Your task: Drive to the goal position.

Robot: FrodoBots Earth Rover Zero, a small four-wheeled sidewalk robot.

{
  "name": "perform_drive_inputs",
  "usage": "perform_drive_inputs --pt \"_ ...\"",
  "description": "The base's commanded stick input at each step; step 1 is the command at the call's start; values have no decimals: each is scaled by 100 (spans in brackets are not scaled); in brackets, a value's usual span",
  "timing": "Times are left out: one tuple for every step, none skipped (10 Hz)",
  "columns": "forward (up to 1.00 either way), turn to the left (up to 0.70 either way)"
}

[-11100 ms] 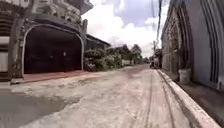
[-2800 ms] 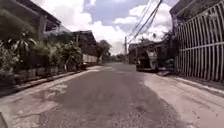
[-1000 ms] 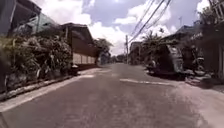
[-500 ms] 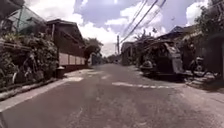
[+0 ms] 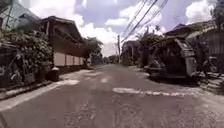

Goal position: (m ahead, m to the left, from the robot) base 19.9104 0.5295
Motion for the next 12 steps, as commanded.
perform_drive_inputs --pt "100 0" --pt "100 0" --pt "100 0" --pt "100 0" --pt "100 0" --pt "100 0" --pt "100 0" --pt "100 0" --pt "100 0" --pt "100 0" --pt "100 0" --pt "100 0"
